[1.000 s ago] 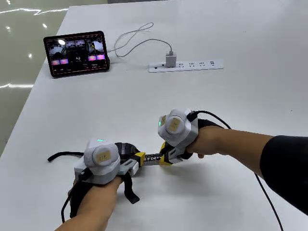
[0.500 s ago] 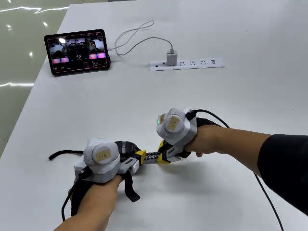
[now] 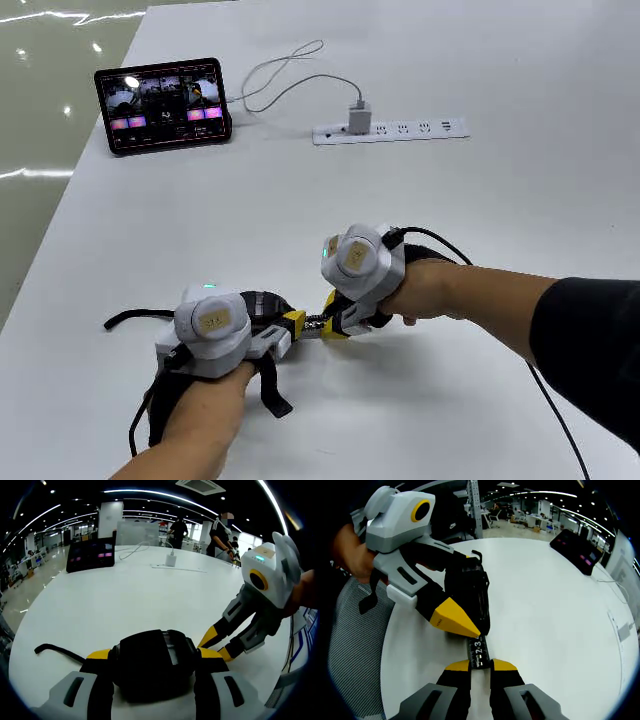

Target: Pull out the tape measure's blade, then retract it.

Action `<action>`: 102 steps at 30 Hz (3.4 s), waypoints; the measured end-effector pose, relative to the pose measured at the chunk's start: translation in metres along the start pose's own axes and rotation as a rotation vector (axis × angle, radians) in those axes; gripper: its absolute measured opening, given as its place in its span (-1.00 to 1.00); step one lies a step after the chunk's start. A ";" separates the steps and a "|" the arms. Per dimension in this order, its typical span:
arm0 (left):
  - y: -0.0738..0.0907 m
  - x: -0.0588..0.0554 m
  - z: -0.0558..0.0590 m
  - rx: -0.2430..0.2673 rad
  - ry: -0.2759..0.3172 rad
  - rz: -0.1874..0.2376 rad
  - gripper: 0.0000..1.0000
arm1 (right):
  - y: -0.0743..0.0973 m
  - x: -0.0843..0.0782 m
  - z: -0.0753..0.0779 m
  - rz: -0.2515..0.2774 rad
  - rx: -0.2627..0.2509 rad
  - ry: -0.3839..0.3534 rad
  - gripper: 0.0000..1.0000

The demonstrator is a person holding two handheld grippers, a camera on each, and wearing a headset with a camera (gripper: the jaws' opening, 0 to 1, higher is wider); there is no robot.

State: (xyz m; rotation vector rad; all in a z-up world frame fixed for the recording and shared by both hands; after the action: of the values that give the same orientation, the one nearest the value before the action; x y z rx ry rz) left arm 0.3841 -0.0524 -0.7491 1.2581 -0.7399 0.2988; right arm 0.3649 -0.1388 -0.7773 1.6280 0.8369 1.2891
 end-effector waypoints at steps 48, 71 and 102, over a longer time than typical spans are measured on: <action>0.001 0.000 -0.001 -0.009 0.019 0.004 0.21 | -0.008 0.020 -0.004 0.067 0.014 -0.010 -0.81; -0.001 0.002 0.000 -0.007 -0.005 0.012 0.27 | -0.008 0.022 -0.005 0.055 -0.011 0.001 -0.77; 0.026 0.018 -0.024 -0.068 -0.024 0.022 0.51 | 0.022 0.012 -0.011 0.066 -0.084 -0.034 -0.73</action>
State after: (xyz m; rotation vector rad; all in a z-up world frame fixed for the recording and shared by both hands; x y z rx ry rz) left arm 0.3901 -0.0256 -0.7207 1.1916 -0.7789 0.2749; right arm 0.3571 -0.1341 -0.7516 1.6179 0.7043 1.3207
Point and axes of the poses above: the centre of the closed fingertips' face, and the gripper's own axes: y roughly backward along the fingers, z roughly to its right, x roughly out of its top, the point moved 2 cm from there along y, roughly backward along the fingers, and after that the axes turned 11 degrees about -z, right-handed, at the moved point
